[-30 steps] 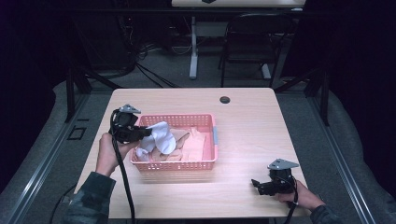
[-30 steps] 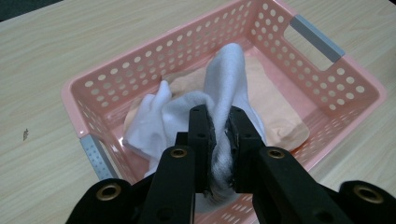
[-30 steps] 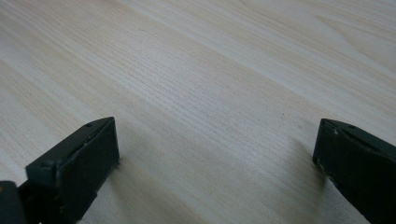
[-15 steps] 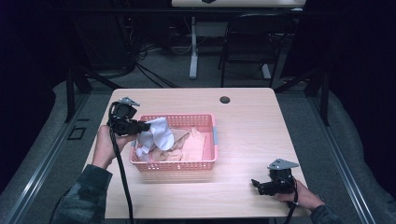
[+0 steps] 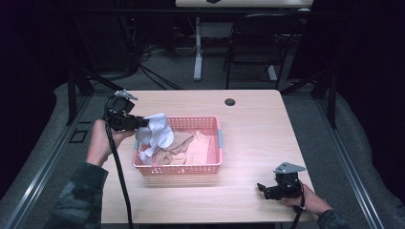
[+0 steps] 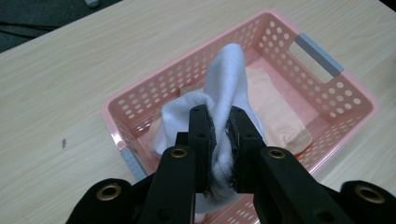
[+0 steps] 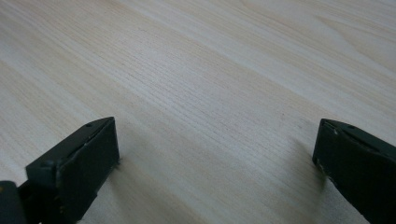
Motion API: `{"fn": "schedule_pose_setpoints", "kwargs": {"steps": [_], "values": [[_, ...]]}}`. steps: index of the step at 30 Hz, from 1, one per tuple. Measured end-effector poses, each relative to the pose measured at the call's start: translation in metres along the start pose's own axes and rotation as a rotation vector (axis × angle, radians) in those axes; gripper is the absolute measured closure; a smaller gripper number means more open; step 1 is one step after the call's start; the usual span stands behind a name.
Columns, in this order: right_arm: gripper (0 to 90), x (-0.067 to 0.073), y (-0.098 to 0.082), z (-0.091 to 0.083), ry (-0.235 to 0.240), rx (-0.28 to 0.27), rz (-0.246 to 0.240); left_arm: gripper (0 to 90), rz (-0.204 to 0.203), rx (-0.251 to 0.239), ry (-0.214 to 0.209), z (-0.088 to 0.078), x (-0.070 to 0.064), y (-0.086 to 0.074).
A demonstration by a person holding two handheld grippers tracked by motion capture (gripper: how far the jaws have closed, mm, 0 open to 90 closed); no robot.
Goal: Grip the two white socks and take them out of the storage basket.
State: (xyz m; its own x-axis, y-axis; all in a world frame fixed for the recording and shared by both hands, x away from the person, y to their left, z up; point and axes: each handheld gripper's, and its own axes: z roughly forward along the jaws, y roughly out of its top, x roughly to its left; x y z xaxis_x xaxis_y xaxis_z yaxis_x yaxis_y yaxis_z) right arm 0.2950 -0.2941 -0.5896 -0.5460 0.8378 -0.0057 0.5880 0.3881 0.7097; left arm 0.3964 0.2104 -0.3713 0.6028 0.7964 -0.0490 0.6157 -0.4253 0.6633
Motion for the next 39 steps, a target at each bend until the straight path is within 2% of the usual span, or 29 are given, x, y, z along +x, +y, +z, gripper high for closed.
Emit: {"fn": "schedule_pose_setpoints", "kwargs": {"steps": [8,19,30,39], "values": [[0.0,0.0,0.0,0.0,0.0,0.0,0.0,81.2,-0.008,-0.017,0.028,-0.017,0.009,0.0],[0.0,0.0,0.0,0.0,0.002,0.0,0.0,81.2,-0.041,-0.026,0.076,-0.036,0.028,-0.01],[0.0,0.0,0.0,0.0,0.002,0.0,0.0,81.2,-0.086,-0.025,0.135,-0.053,0.049,-0.028],[0.0,0.0,0.0,0.0,0.001,0.0,0.0,81.2,-0.137,-0.007,0.174,-0.055,0.066,-0.046]]}}
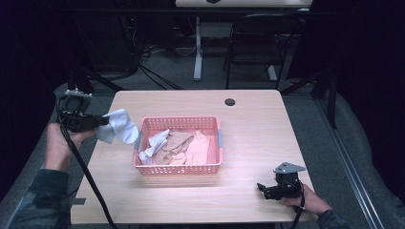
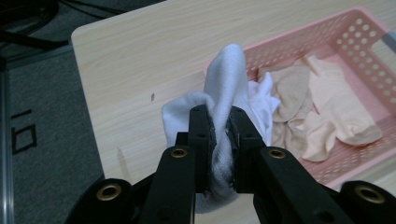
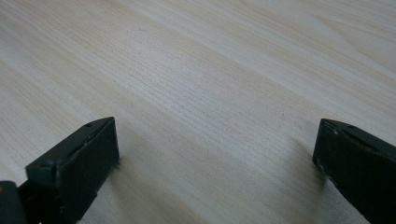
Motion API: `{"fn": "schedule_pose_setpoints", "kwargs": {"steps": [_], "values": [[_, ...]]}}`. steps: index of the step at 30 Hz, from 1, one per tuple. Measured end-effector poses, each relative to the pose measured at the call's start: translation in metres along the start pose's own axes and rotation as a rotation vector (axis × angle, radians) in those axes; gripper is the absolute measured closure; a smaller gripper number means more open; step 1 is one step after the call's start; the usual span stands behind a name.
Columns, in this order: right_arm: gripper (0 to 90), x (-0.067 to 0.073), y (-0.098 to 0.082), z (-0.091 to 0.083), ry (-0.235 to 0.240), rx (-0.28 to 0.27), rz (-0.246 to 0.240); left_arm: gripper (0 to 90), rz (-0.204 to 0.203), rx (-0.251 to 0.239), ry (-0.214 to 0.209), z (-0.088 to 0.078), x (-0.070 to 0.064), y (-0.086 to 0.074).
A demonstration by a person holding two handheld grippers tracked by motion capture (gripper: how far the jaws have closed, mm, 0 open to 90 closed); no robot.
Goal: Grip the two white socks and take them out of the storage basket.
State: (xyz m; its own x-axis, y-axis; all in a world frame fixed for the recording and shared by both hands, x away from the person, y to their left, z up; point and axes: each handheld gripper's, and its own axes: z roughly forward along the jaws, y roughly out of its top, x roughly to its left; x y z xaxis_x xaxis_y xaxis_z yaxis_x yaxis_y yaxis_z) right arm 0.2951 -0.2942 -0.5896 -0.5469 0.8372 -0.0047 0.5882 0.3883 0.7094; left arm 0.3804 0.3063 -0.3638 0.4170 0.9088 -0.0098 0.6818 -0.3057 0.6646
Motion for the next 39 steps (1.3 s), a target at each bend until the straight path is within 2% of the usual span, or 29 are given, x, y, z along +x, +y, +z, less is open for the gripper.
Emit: {"fn": "schedule_pose_setpoints", "kwargs": {"steps": [7,9,10,13,14,21,27,34,39], "values": [[0.0,0.0,0.0,0.0,0.002,-0.002,0.001,81.3,-0.034,0.031,0.022,0.011,0.011,-0.013],[0.0,0.0,0.0,0.0,0.0,0.001,-0.001,81.2,-0.041,0.042,0.015,0.015,0.014,-0.016],[0.0,0.0,0.0,0.0,0.002,-0.002,0.001,81.3,-0.059,0.053,0.012,0.022,0.018,-0.021],[0.0,0.0,0.0,0.0,-0.002,-0.001,0.0,81.3,-0.071,0.063,0.011,0.027,0.02,-0.025],[0.0,0.0,0.0,0.0,0.0,0.0,0.0,81.2,-0.079,0.08,0.014,0.034,0.021,-0.029],[0.0,0.0,0.0,0.0,0.001,-0.001,0.0,81.3,-0.096,0.128,0.014,0.055,0.022,-0.041],[0.0,0.0,0.0,0.0,-0.002,-0.001,0.0,81.2,-0.091,0.199,0.018,0.08,0.017,-0.054],[0.0,0.0,0.0,0.0,-0.002,0.0,0.0,81.2,-0.119,0.234,-0.005,0.105,0.015,-0.07],[0.0,0.0,0.0,0.0,-0.001,0.0,0.001,81.2,-0.137,0.254,0.005,0.118,0.016,-0.083]]}}
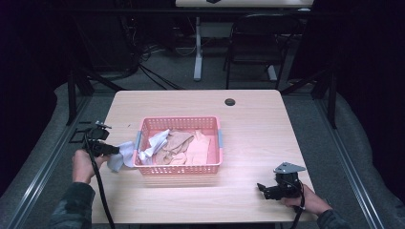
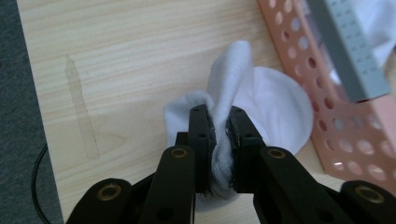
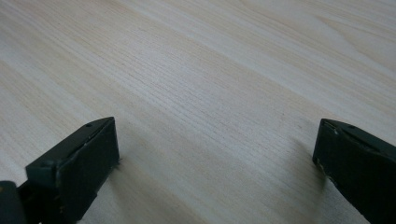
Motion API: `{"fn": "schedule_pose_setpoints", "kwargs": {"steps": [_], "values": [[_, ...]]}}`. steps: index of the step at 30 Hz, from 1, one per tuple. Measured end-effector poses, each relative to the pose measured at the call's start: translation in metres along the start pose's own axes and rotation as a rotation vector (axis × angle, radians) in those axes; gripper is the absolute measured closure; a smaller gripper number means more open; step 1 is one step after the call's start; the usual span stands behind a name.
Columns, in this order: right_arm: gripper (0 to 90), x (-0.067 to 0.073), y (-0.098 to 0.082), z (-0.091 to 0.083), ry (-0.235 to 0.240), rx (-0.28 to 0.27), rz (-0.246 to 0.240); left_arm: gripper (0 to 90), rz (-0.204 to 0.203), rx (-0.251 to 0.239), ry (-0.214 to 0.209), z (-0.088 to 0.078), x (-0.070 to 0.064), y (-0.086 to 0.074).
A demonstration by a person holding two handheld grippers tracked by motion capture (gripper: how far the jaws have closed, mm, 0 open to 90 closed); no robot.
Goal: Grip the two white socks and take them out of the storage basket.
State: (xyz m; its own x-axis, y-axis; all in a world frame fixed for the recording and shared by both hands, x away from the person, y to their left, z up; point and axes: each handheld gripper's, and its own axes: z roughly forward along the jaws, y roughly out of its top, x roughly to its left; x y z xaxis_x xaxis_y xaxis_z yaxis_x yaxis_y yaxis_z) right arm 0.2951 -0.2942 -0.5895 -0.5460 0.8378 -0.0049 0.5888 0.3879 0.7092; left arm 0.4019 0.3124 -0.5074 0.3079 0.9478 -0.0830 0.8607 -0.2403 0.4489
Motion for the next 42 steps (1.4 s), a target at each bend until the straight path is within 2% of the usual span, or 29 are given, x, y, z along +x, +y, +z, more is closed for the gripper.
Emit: {"fn": "schedule_pose_setpoints", "kwargs": {"steps": [3,7,13,16,17,22,25,28,31,36,42], "values": [[0.0,0.0,0.0,0.0,-0.001,0.0,0.0,81.2,-0.013,0.006,0.01,0.006,0.003,-0.004],[0.0,0.0,0.0,0.0,0.002,0.001,-0.001,80.9,-0.048,0.01,-0.013,0.014,0.008,-0.011],[0.0,0.0,0.0,0.0,0.0,0.0,0.0,76.7,-0.081,0.018,-0.019,0.021,0.015,-0.017],[0.0,0.0,0.0,0.0,0.005,-0.001,0.0,67.7,-0.106,-0.004,-0.024,0.015,0.018,-0.018],[0.0,0.0,0.0,0.0,0.004,-0.004,0.003,58.7,-0.109,-0.006,-0.018,0.012,0.018,-0.018],[0.0,0.0,0.0,0.0,0.005,-0.006,0.005,34.2,-0.115,-0.055,-0.015,-0.008,0.019,-0.015],[0.0,0.0,0.0,0.0,0.005,-0.005,0.004,24.3,-0.101,-0.074,-0.019,-0.021,0.017,-0.011],[0.0,0.0,0.0,0.0,0.006,-0.003,0.002,14.4,-0.091,-0.114,-0.011,-0.032,0.012,-0.006],[0.0,0.0,0.0,0.0,0.003,-0.004,0.003,7.7,-0.062,-0.14,-0.015,-0.043,0.006,-0.001],[0.0,0.0,0.0,0.0,0.005,-0.003,0.002,0.3,0.016,-0.19,-0.045,-0.055,-0.013,0.012],[0.0,0.0,0.0,0.0,0.004,-0.001,0.0,0.0,0.074,-0.221,-0.066,-0.052,-0.035,0.028]]}}
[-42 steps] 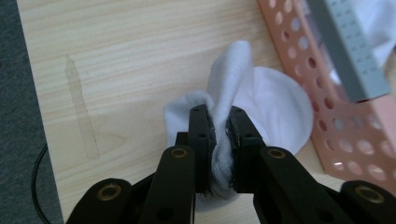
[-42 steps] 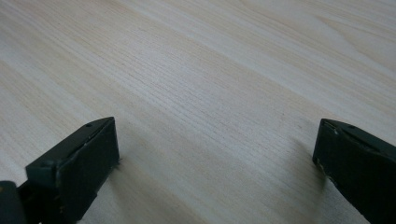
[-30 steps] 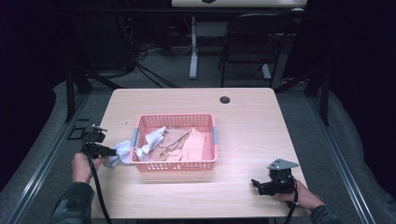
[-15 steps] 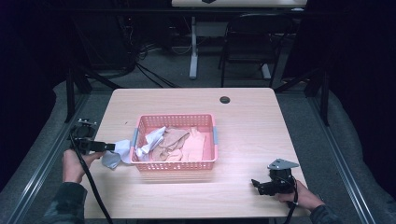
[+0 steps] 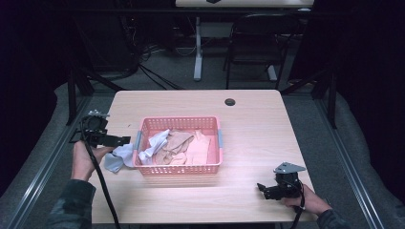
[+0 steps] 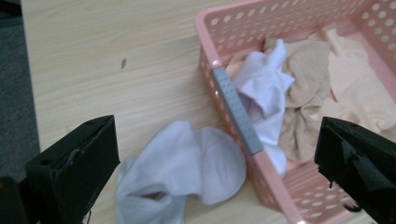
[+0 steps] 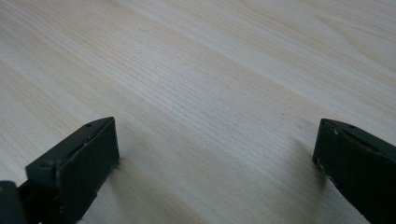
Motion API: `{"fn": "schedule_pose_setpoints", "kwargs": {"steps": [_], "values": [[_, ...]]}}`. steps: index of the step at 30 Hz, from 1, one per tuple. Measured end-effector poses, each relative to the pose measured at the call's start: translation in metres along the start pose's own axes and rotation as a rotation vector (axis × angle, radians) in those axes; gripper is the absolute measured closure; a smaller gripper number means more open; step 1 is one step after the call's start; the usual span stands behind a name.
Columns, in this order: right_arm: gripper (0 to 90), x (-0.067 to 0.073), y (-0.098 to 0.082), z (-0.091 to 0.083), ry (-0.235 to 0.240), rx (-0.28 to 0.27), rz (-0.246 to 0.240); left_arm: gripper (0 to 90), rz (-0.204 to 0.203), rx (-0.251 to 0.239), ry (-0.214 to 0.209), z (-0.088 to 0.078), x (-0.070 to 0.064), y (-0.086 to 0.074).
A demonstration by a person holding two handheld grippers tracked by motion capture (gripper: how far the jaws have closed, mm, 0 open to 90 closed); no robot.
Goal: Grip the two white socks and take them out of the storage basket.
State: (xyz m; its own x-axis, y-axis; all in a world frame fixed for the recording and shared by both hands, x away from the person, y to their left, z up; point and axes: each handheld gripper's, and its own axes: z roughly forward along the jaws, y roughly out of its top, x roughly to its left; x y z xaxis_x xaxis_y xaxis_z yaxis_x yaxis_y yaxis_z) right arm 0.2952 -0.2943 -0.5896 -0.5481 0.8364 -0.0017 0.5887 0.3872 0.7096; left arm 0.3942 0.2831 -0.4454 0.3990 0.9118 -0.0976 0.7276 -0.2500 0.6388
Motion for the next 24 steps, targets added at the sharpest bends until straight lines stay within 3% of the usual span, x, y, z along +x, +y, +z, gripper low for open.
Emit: {"fn": "schedule_pose_setpoints", "kwargs": {"steps": [9,13,24], "values": [[0.0,0.0,0.0,0.0,-0.004,-0.001,-0.001,0.0,0.079,0.003,-0.079,0.028,-0.031,0.019],[0.0,0.0,0.0,0.0,-0.005,-0.001,-0.001,0.0,0.1,0.015,-0.111,0.041,-0.039,0.023],[0.0,0.0,0.0,0.0,-0.004,0.0,-0.001,4.3,0.142,0.064,-0.15,0.07,-0.053,0.026]]}}
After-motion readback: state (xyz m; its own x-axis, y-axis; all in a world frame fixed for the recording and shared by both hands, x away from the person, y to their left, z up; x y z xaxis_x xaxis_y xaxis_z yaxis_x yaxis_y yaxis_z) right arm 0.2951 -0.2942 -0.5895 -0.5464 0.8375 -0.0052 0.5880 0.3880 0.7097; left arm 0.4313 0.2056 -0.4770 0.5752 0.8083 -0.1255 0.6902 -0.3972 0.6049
